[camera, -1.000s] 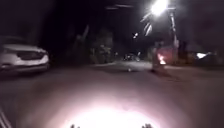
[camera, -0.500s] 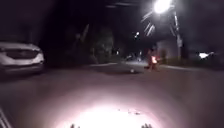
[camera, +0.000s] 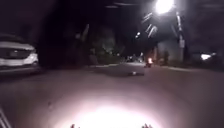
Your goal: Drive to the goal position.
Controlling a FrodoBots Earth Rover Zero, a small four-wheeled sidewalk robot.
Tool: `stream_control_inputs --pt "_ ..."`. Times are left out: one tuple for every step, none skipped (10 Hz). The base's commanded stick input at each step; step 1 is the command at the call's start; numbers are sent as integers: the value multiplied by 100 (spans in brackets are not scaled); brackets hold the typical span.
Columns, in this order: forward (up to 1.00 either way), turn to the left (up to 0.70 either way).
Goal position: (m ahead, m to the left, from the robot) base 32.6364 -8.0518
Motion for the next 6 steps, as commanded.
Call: stream_control_inputs --pt "85 0" --pt "85 0" --pt "85 0" --pt "85 0" --pt "85 0" --pt "85 0"
